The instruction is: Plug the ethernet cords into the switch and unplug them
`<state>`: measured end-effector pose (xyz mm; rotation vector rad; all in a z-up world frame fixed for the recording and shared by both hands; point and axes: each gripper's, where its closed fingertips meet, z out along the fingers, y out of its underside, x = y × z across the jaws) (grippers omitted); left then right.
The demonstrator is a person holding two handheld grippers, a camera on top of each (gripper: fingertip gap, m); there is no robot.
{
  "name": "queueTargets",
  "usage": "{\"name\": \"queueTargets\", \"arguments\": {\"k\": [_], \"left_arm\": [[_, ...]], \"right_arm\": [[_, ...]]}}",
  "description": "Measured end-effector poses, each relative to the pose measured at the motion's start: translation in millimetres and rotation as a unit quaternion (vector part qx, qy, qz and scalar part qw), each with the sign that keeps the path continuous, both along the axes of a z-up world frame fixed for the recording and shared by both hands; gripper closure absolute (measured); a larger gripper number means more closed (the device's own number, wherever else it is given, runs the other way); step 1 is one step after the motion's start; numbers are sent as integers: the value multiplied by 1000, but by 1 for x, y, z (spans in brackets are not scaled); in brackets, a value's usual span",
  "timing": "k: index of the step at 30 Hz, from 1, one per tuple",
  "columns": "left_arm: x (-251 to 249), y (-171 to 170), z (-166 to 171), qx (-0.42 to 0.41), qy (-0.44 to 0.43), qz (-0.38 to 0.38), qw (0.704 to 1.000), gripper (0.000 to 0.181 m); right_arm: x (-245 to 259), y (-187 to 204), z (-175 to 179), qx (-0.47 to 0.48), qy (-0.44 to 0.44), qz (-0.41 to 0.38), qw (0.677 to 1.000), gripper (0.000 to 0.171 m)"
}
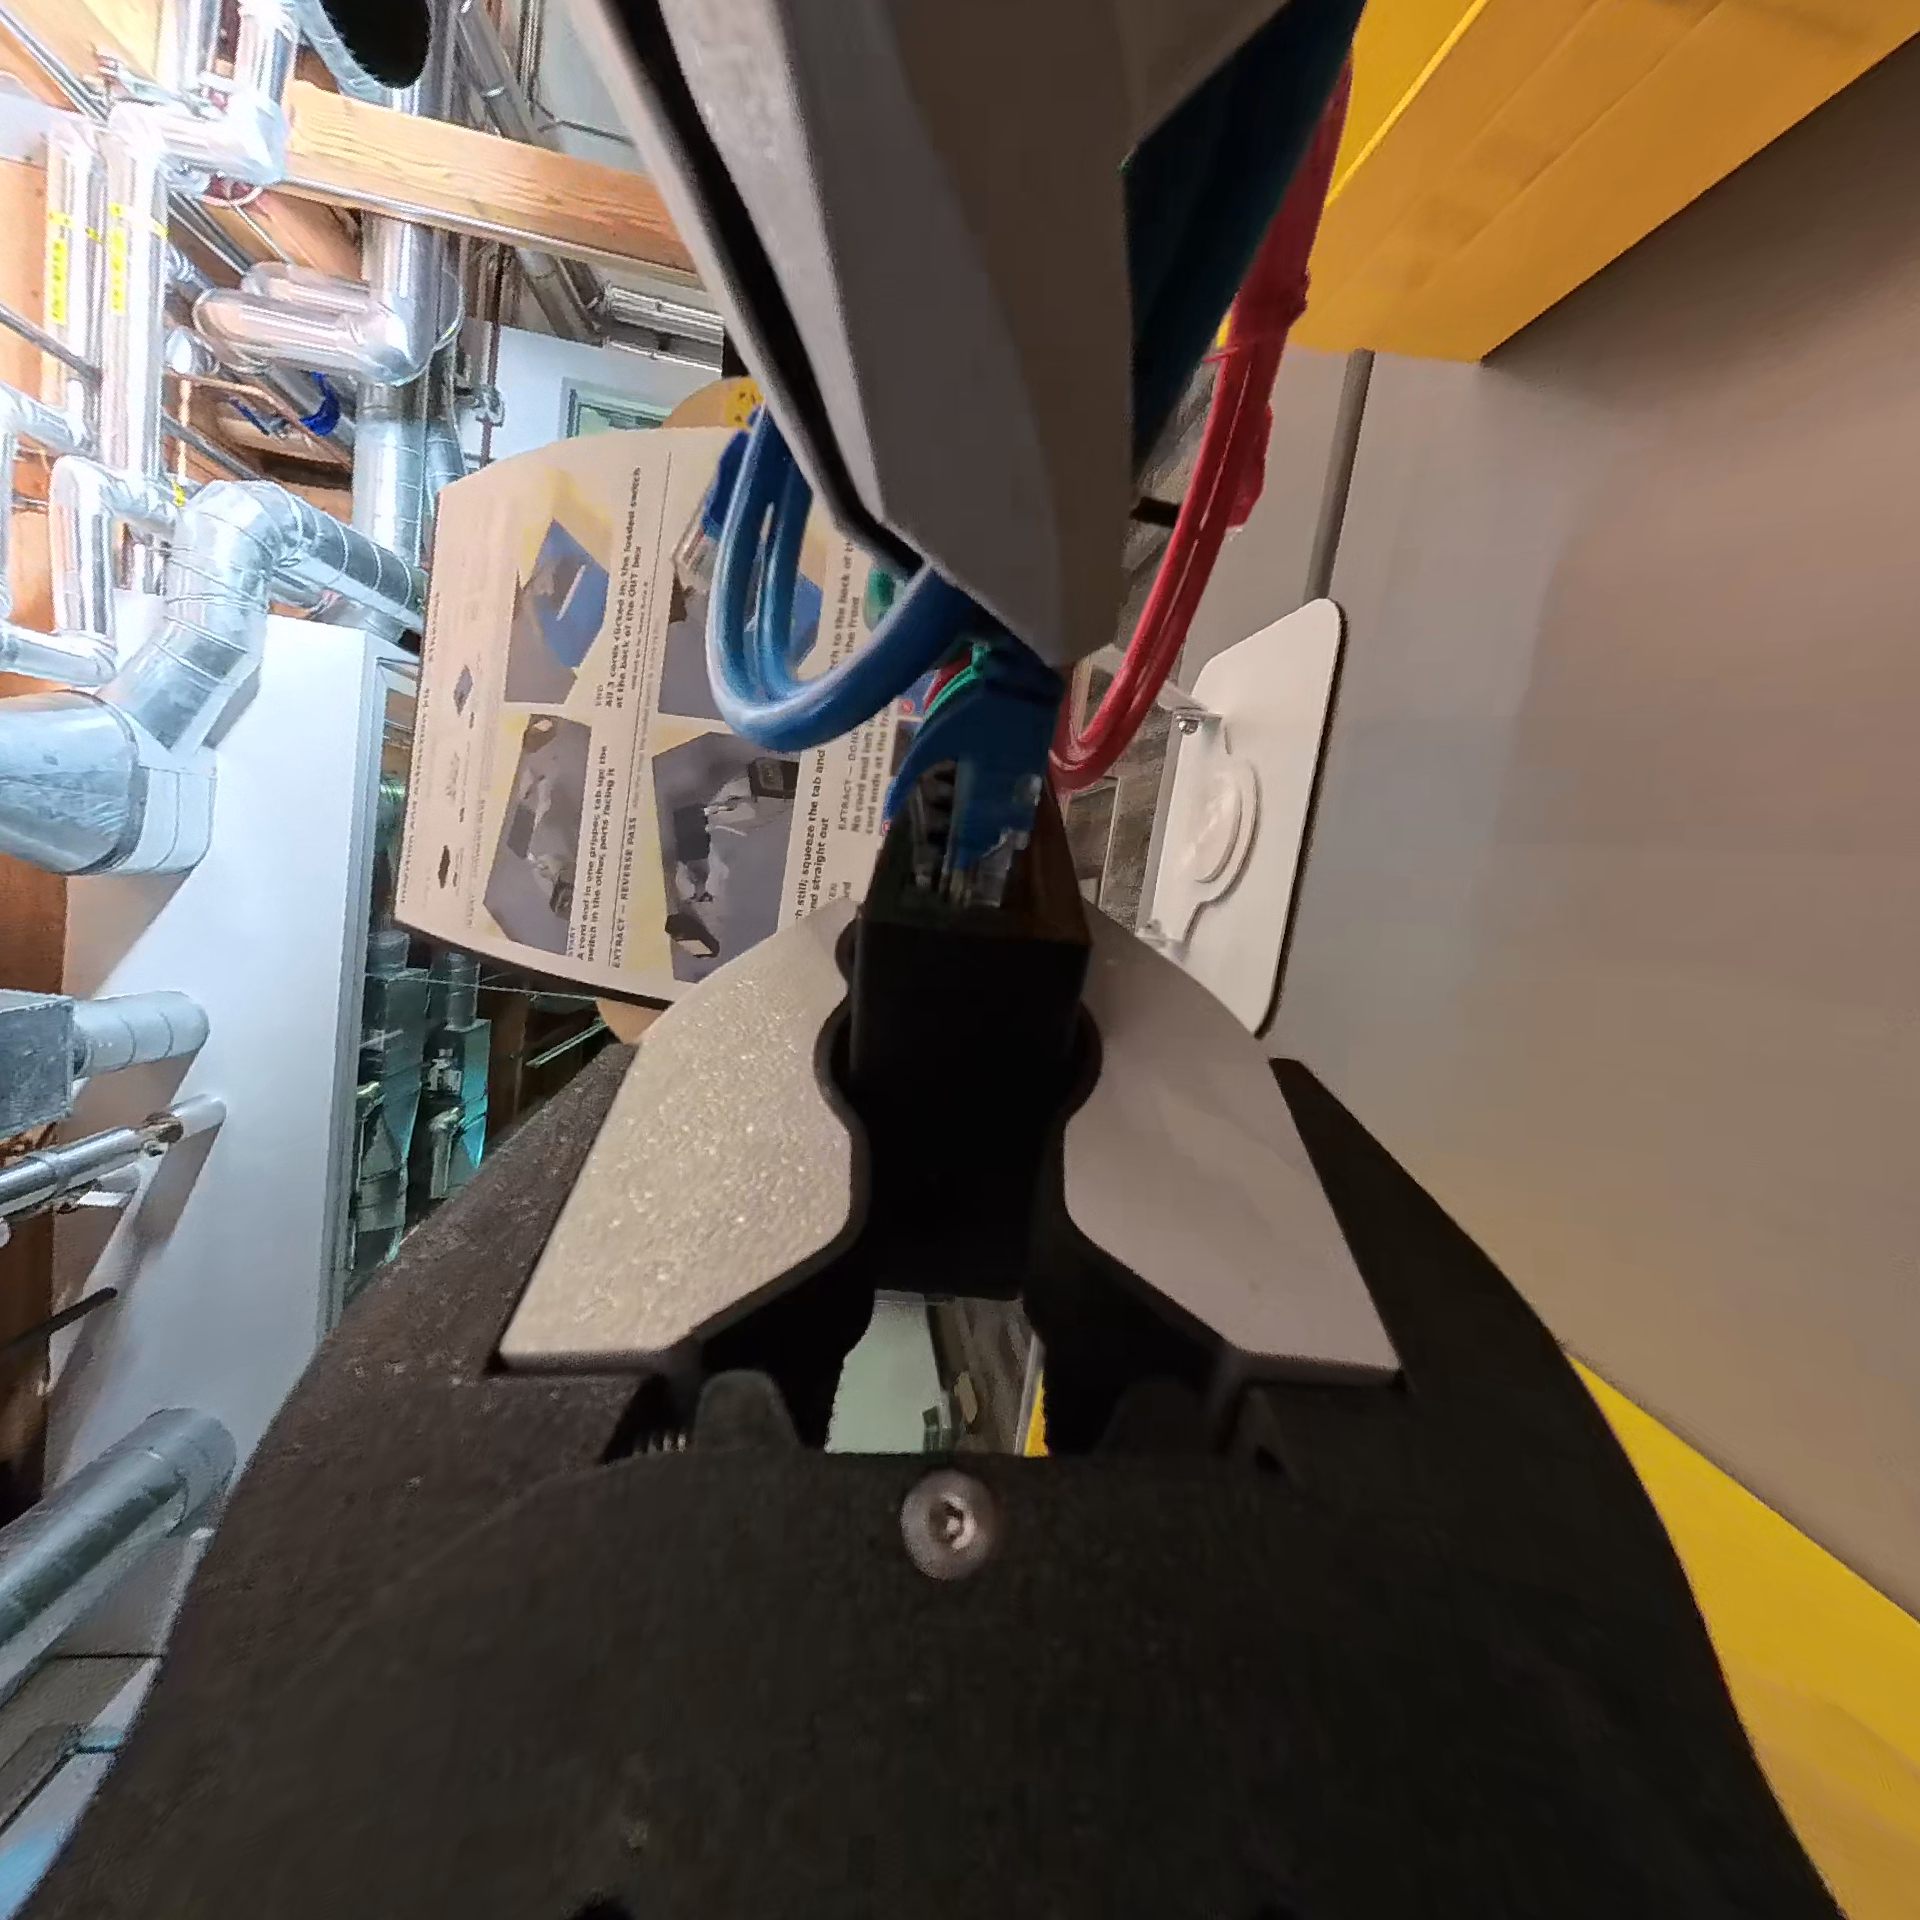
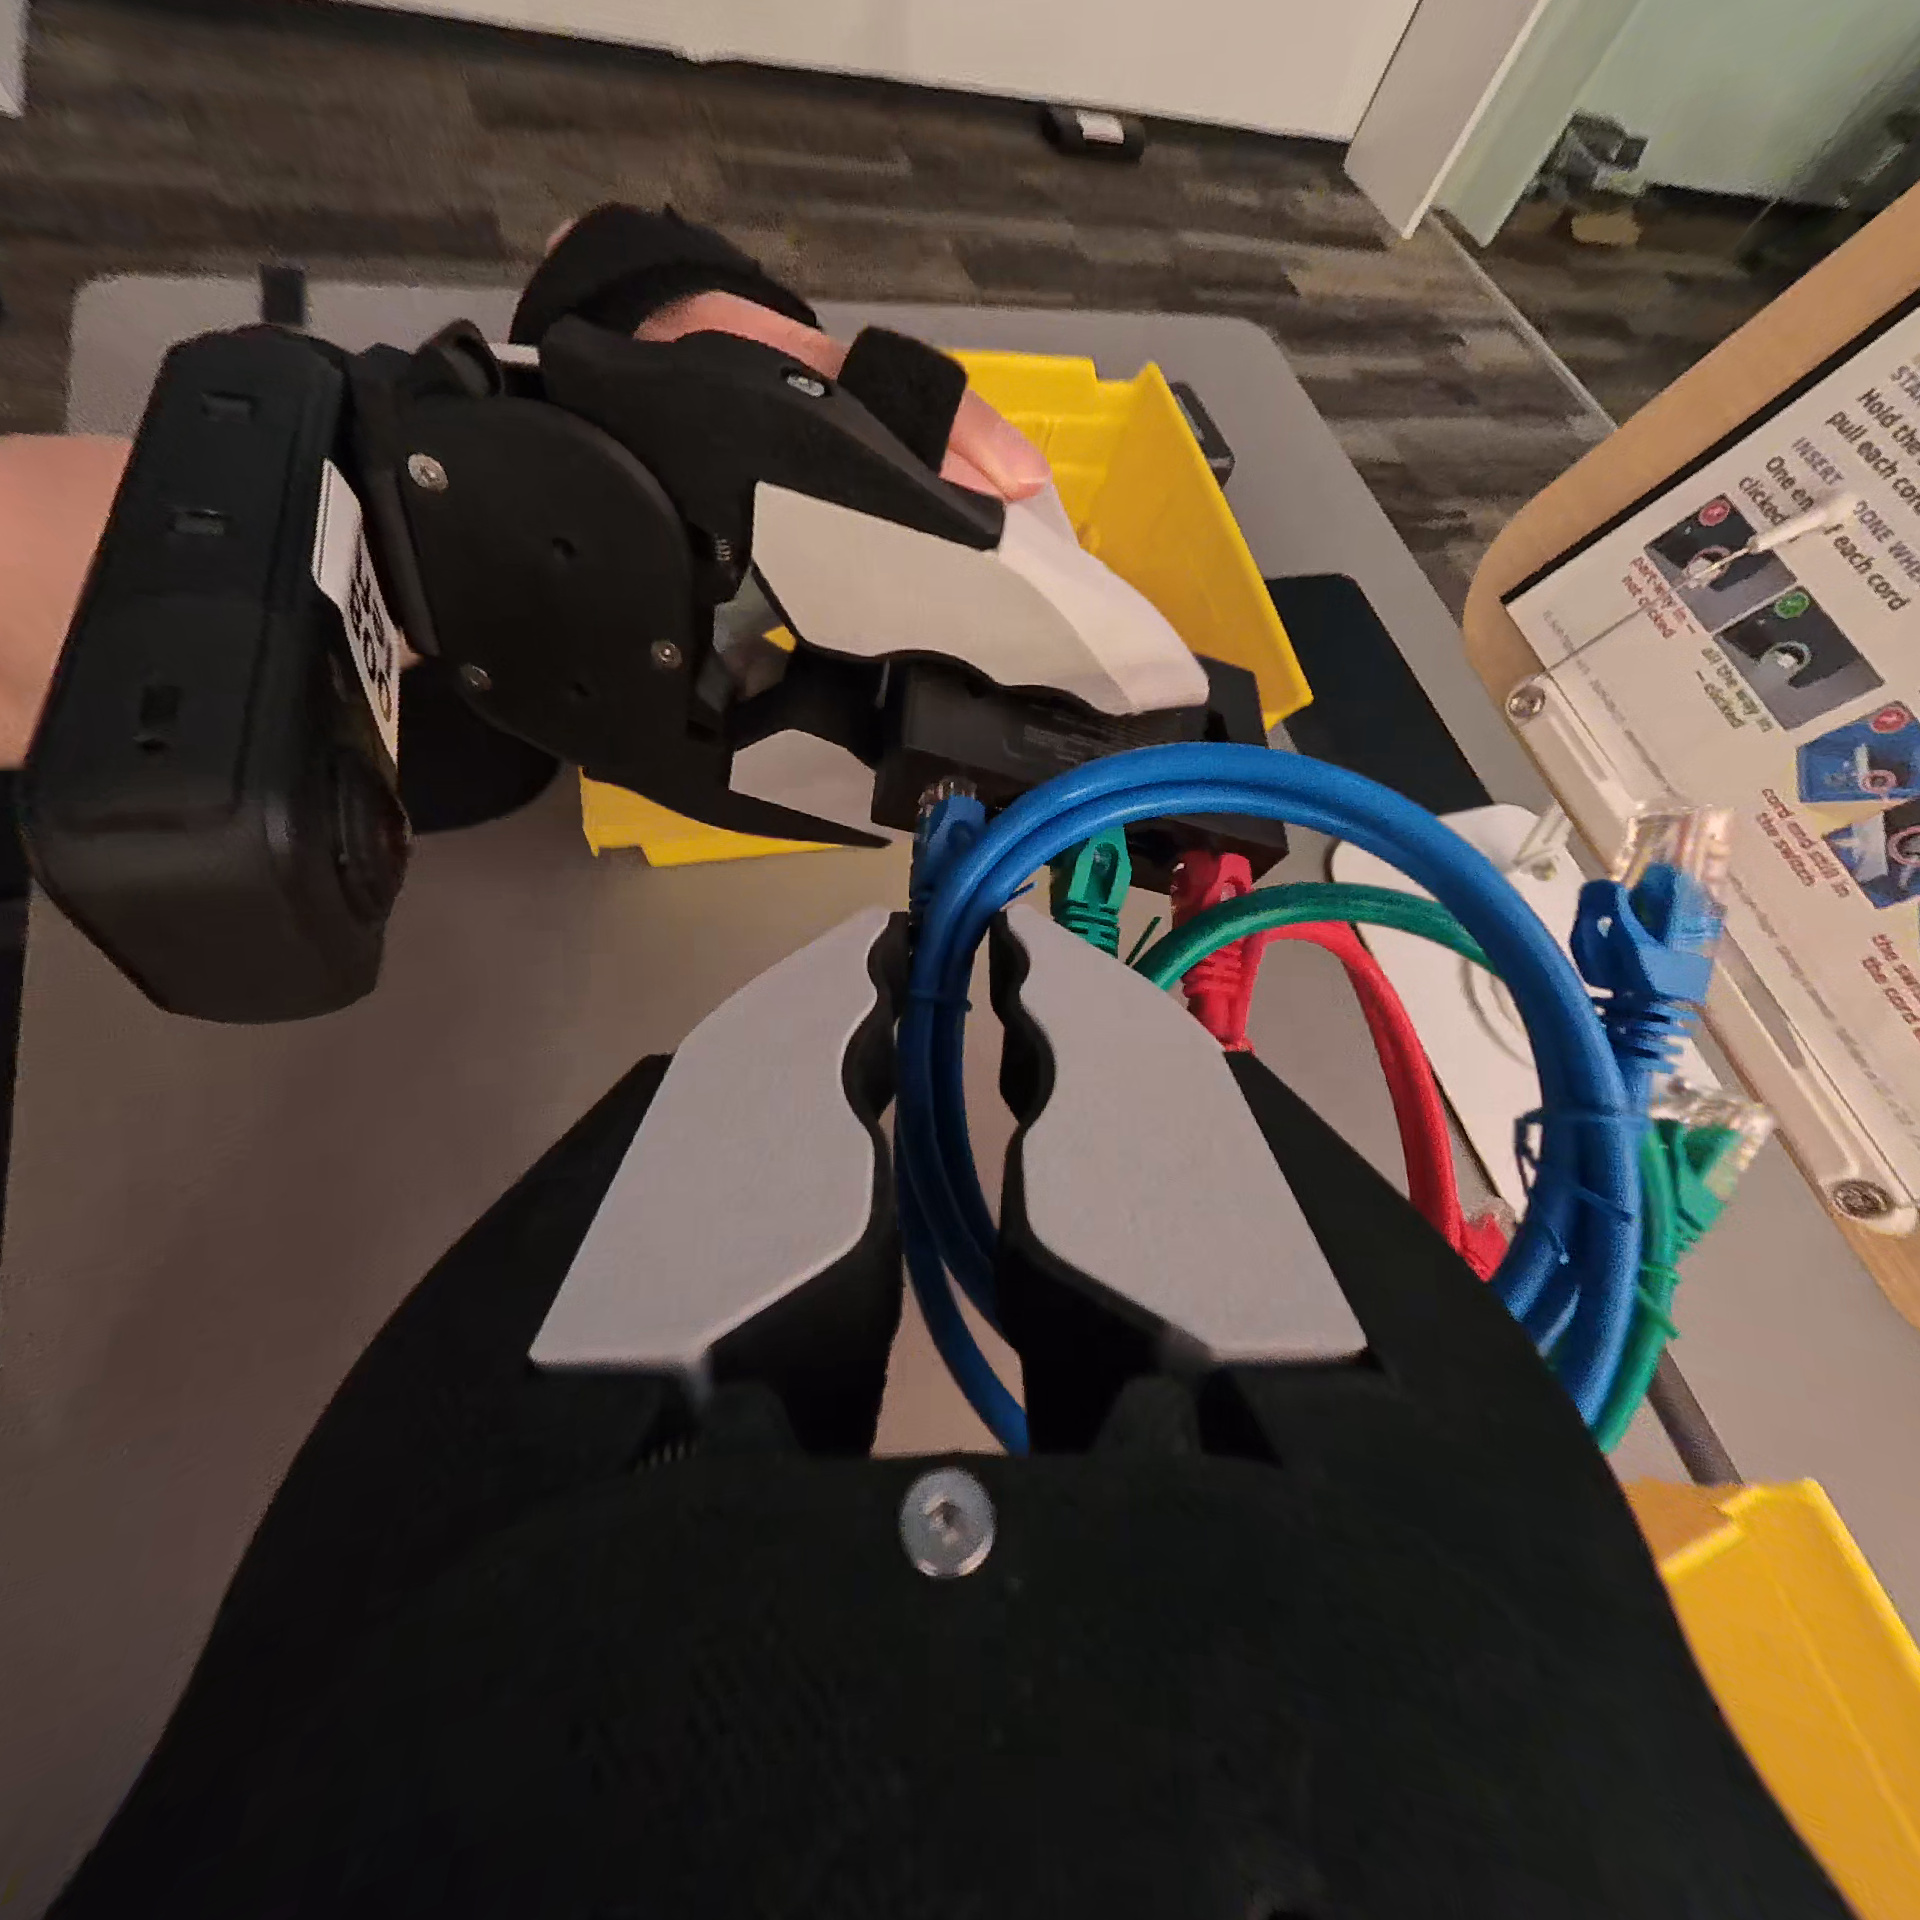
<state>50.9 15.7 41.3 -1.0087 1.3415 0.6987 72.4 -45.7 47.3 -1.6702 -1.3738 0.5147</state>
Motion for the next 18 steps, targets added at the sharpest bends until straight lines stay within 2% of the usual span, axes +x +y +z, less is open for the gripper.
{"name": "queueTargets", "arguments": {"k": [18], "left_arm": [[-2,-2,1,5,7,-1,1000,152]], "right_arm": [[-5,-5,4,-12,52,28,998,156]]}}
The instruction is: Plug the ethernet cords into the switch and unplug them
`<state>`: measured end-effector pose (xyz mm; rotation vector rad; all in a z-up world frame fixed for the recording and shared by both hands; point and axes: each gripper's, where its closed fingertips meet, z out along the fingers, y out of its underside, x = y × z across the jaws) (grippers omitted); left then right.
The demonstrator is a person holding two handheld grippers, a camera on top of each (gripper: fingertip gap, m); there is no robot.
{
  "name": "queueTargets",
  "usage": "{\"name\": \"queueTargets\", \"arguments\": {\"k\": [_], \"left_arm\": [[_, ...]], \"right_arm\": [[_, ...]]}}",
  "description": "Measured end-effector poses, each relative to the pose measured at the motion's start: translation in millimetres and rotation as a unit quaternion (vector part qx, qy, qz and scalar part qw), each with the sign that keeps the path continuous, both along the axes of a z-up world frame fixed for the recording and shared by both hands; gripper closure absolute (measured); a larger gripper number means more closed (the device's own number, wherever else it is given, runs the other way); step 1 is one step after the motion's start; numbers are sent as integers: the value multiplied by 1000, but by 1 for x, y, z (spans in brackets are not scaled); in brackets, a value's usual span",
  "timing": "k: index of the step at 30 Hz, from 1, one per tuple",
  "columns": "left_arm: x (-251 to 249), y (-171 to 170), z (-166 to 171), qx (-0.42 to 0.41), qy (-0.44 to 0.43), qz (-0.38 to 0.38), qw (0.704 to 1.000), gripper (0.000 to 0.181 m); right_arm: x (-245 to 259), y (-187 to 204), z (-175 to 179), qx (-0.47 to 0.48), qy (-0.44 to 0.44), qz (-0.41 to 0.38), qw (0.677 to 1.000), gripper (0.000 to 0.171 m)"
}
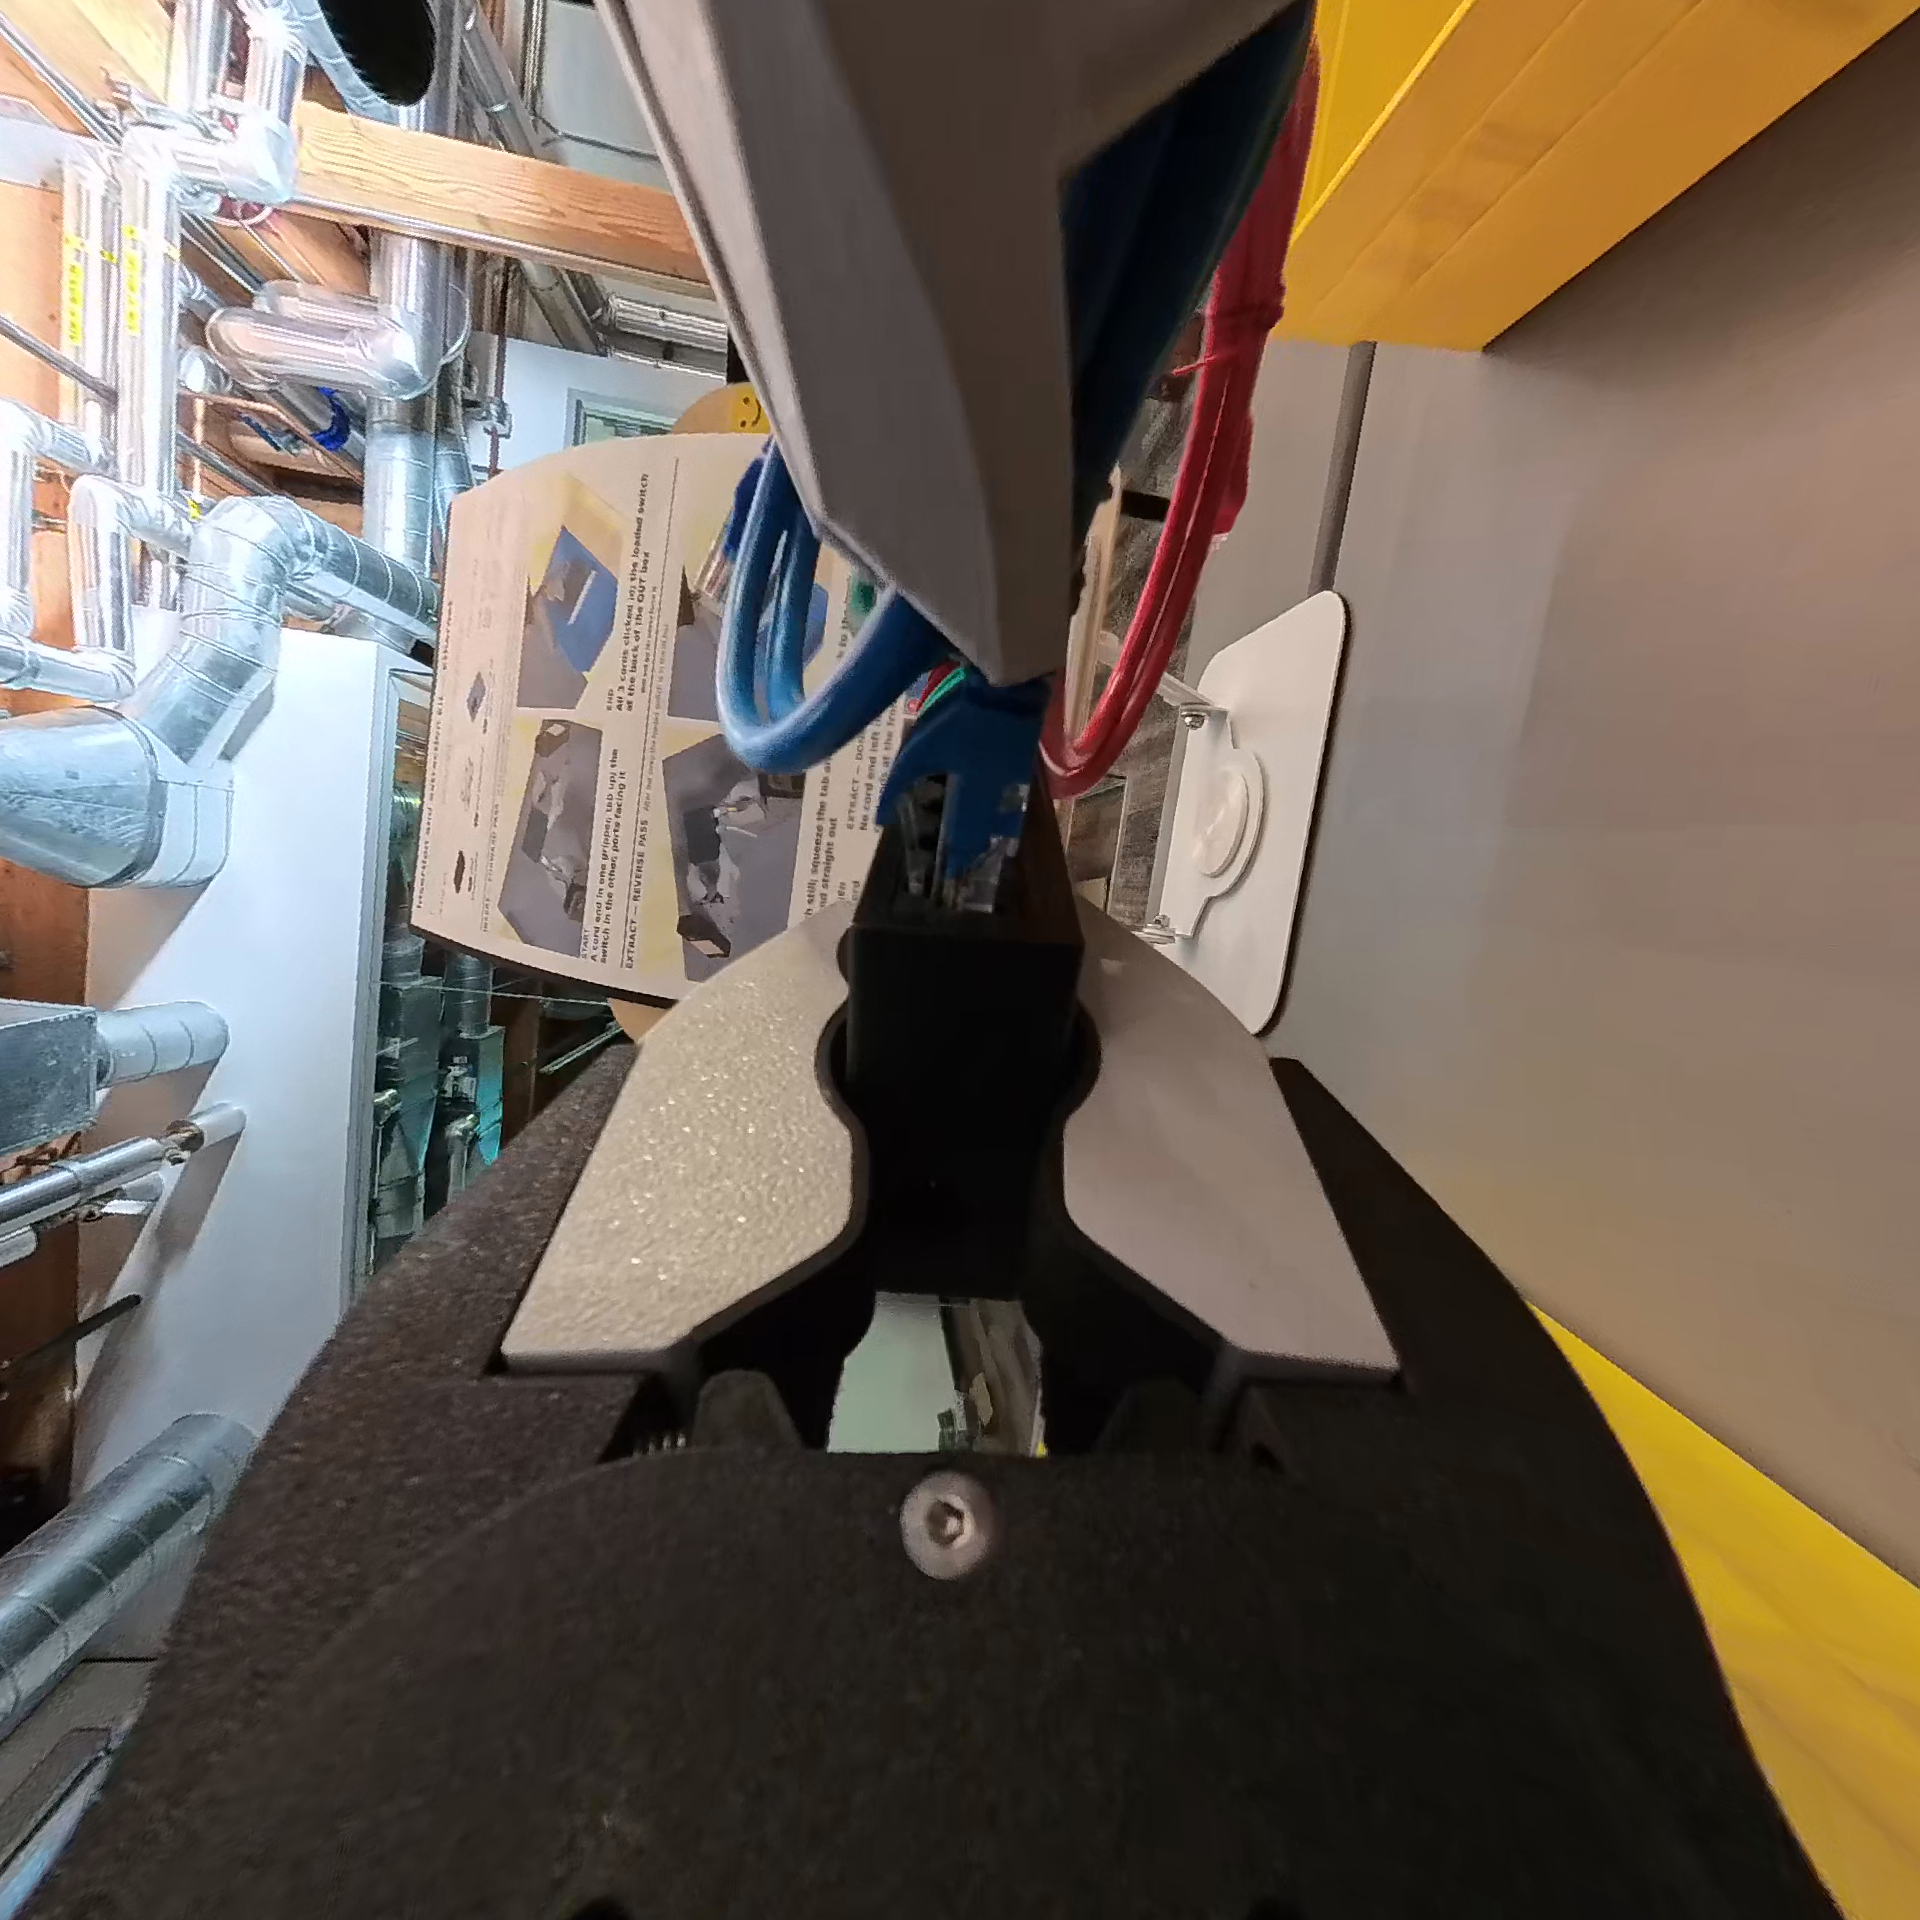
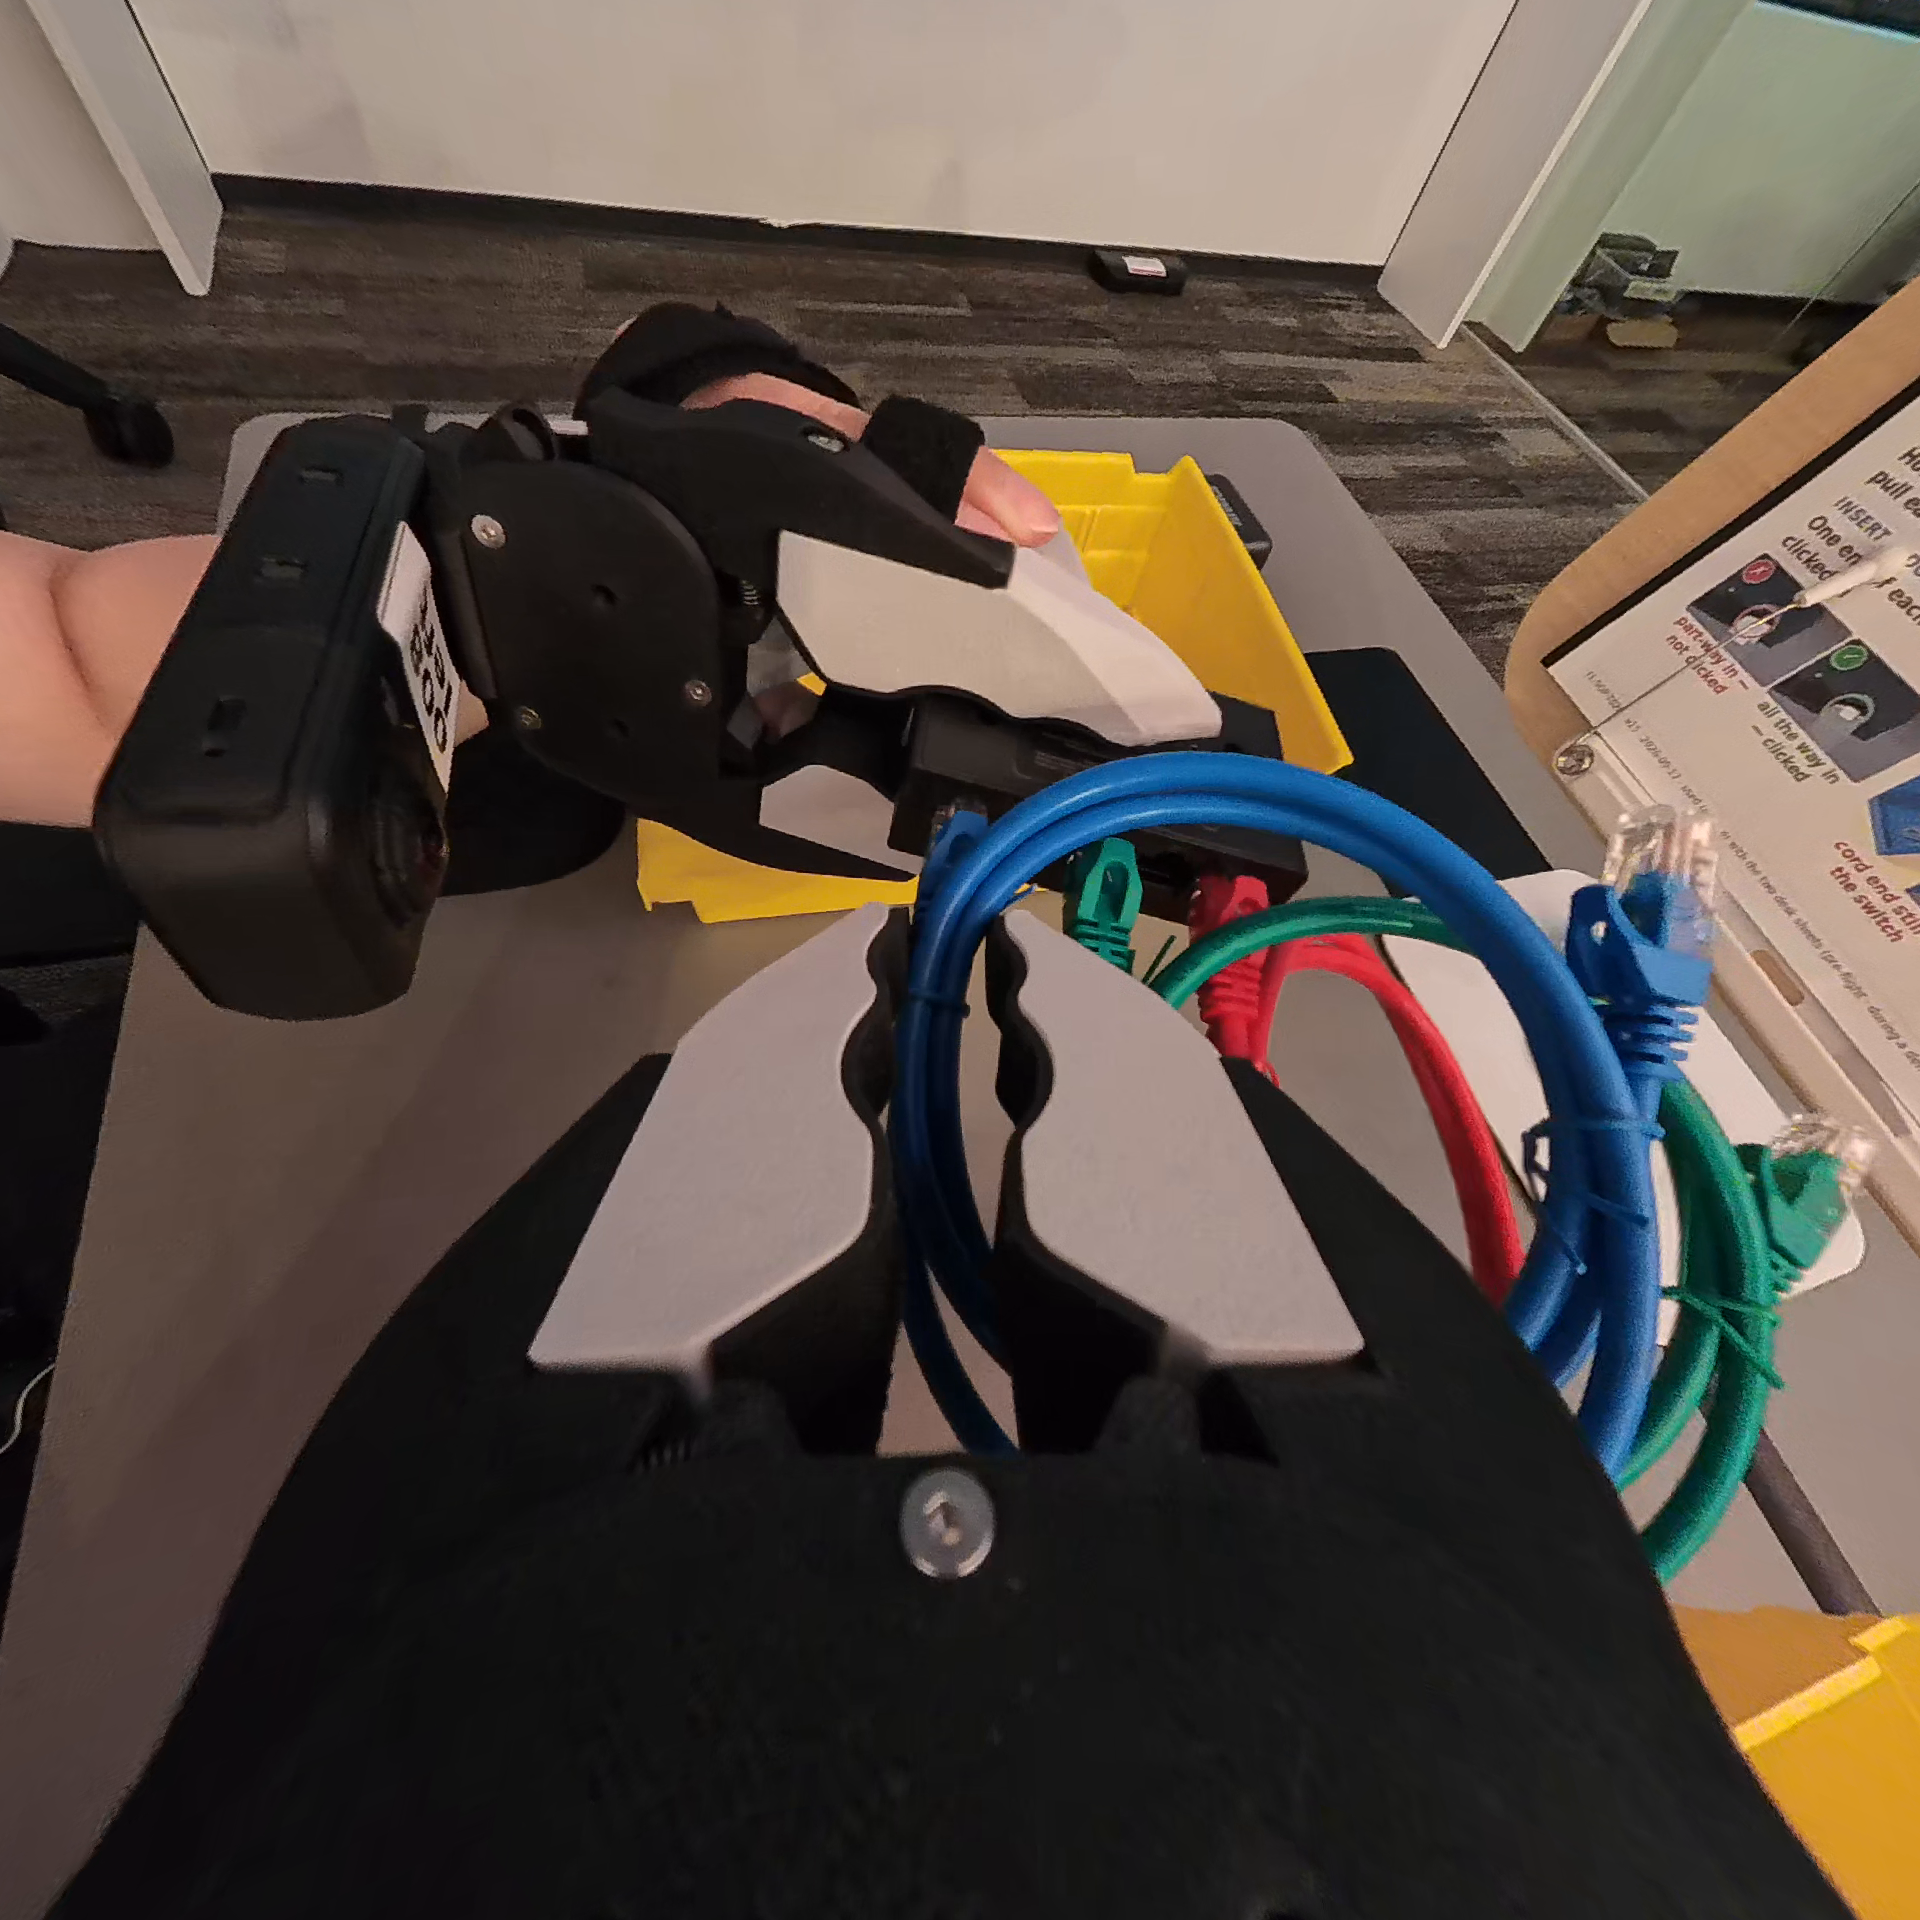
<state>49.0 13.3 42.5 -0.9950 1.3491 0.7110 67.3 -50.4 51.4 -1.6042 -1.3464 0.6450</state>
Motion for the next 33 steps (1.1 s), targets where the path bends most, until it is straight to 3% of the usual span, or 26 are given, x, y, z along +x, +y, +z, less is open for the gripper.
{"name": "queueTargets", "arguments": {"k": [33], "left_arm": [[4,-7,-4,2,6,-5,1000,153]], "right_arm": [[-6,-6,-1,22,-17,10,1000,158]]}}
